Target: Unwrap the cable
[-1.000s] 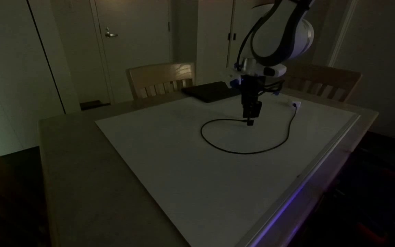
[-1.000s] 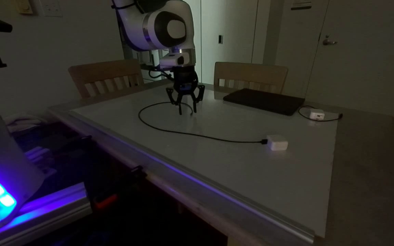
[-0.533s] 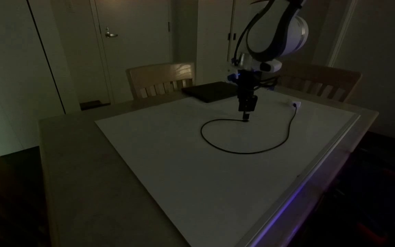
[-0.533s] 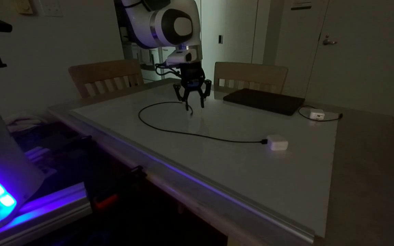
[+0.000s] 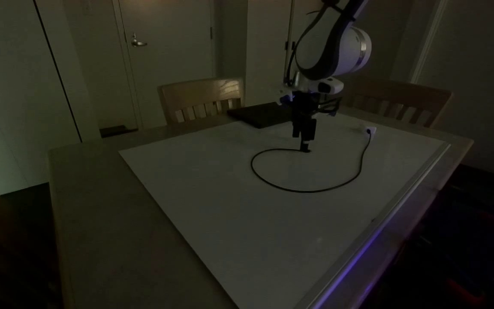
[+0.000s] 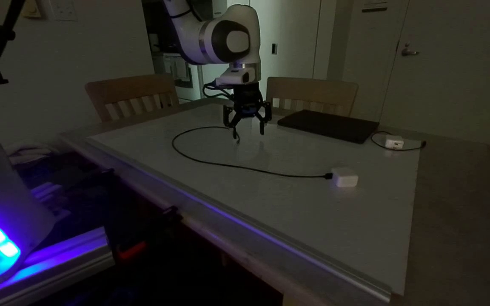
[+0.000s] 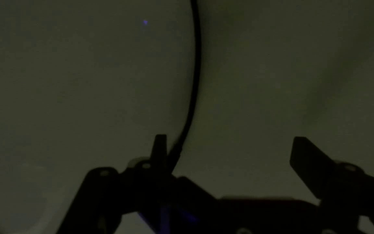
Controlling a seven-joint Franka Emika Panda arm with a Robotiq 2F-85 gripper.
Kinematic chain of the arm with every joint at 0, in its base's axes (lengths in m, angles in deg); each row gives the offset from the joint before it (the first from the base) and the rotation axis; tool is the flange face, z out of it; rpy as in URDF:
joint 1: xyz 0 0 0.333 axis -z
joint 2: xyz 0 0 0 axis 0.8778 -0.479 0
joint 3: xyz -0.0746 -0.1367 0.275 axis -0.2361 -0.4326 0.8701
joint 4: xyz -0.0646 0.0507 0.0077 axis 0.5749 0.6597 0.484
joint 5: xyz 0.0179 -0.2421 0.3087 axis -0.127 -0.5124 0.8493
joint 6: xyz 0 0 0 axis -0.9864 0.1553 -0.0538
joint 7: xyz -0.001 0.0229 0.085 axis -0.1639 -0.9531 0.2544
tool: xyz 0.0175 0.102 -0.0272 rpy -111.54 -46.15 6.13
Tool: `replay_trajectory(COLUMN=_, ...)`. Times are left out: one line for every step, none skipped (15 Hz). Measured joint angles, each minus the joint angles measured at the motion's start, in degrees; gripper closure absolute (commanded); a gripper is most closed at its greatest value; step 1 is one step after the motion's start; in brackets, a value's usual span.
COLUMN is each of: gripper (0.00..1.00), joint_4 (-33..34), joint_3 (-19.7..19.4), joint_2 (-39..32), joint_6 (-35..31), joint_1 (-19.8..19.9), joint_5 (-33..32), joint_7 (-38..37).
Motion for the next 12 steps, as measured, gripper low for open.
replay_trajectory(gripper=0.04, joint_4=0.5, joint_3=0.6, joint_2=-0.4, joint_6=1.6, joint_1=0.3, joint_5=1.3, joint_7=0.7)
replay_trajectory(gripper=0.02, joint_4=1.0, joint_3=1.1, joint_2=-0.7, joint_6=3.4, joint_1=0.6, joint_5=2.5, joint_7=1.2)
replay_trajectory(gripper=0.00, joint_4=1.3, joint_3=1.3, joint_2=-0.8, joint_6=4.9, joint_1=0.7, joint_5=3.1, joint_7=1.3)
replay_trajectory(gripper=0.00, joint_4=1.6, joint_3=1.3, joint_2=-0.8, joint_6=5.8, joint_1=0.7, joint_5=3.5, joint_7=1.3)
replay_trajectory(gripper=0.02, joint_4=1.6, joint_3=1.3, joint_2=-0.8, joint_6=6.5, joint_1=0.7, joint_5=3.6, joint_7=1.2)
replay_trajectory(gripper=0.18, joint_4=1.7, joint_3=1.3, joint_2=-0.8, joint_6=6.7, joint_1=0.7, joint_5=3.8, joint_7=1.1)
replay_trajectory(gripper=0.26, joint_4=1.7, joint_3=1.3, joint_2=-0.8, joint_6=6.8, joint_1=0.7, joint_5=4.0, joint_7=1.1)
replay_trajectory(gripper=0.32, joint_4=1.7, joint_3=1.3, joint_2=-0.8, joint_6=6.8, joint_1=0.7, joint_5=4.1, joint_7=1.1)
replay_trajectory(gripper=0.39, joint_4=1.8, joint_3=1.3, joint_2=-0.8, joint_6=6.7, joint_1=0.7, joint_5=4.3, joint_7=1.1)
replay_trajectory(gripper=0.47, joint_4=2.0, joint_3=1.2, joint_2=-0.7, joint_6=6.7, joint_1=0.8, joint_5=4.4, joint_7=1.1)
replay_trajectory(gripper=0.53, joint_4=2.1, joint_3=1.1, joint_2=-0.7, joint_6=6.5, joint_1=0.8, joint_5=4.4, joint_7=1.1)
replay_trajectory(gripper=0.61, joint_4=2.2, joint_3=1.0, joint_2=-0.7, joint_6=6.3, joint_1=0.9, joint_5=4.5, joint_7=1.0)
